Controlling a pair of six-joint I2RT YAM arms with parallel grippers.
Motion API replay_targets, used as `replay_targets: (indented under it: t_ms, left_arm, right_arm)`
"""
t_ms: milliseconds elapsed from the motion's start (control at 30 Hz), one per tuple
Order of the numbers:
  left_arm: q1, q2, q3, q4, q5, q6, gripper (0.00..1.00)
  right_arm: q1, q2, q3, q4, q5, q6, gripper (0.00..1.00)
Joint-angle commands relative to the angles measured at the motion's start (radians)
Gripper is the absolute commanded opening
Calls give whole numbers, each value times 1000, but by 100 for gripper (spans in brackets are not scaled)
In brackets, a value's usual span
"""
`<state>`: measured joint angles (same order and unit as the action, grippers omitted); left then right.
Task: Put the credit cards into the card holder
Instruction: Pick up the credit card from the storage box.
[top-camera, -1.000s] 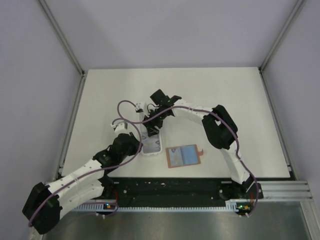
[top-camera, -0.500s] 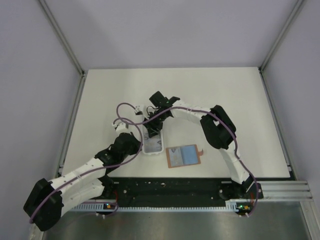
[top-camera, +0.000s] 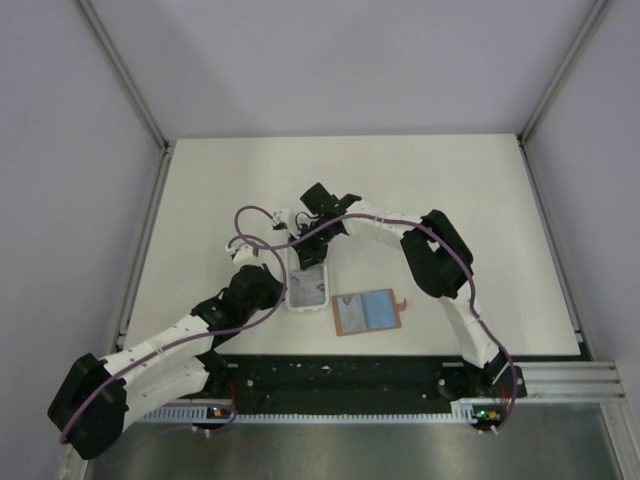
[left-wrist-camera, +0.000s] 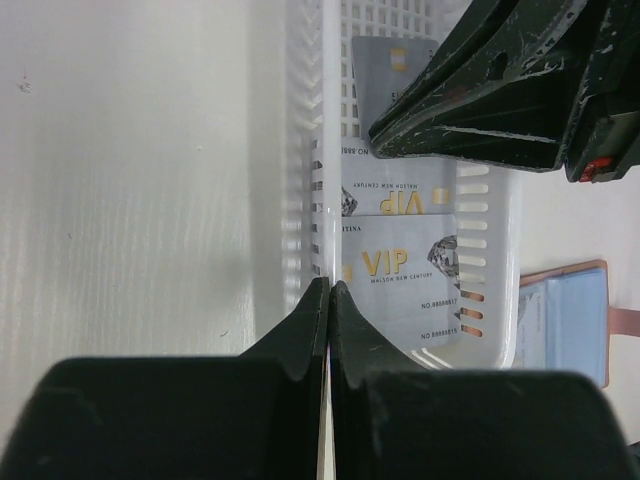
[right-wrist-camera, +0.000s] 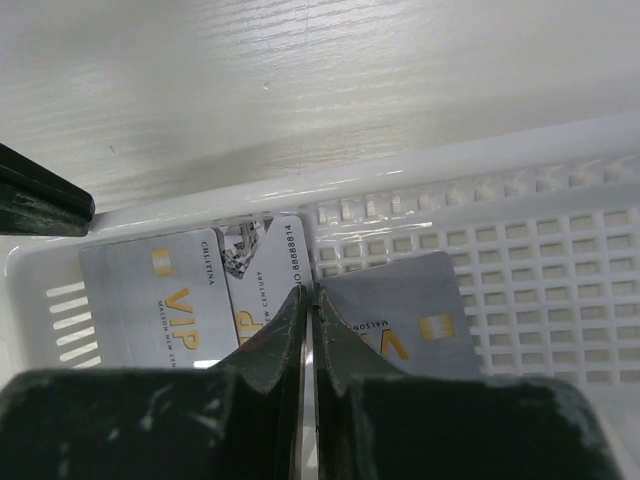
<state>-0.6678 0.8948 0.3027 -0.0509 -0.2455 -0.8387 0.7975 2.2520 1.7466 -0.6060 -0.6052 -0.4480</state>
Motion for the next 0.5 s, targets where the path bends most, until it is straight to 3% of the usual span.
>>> replay_targets:
  t_ms: [0, 467]
  left_arm:
    - [4, 12, -14, -26, -1, 12, 0]
    - [4, 23, -7, -18, -9, 21, 0]
  right_arm:
    - [29, -28, -41, -58, -97, 18, 0]
    - [32, -147, -148, -57, -222, 38, 0]
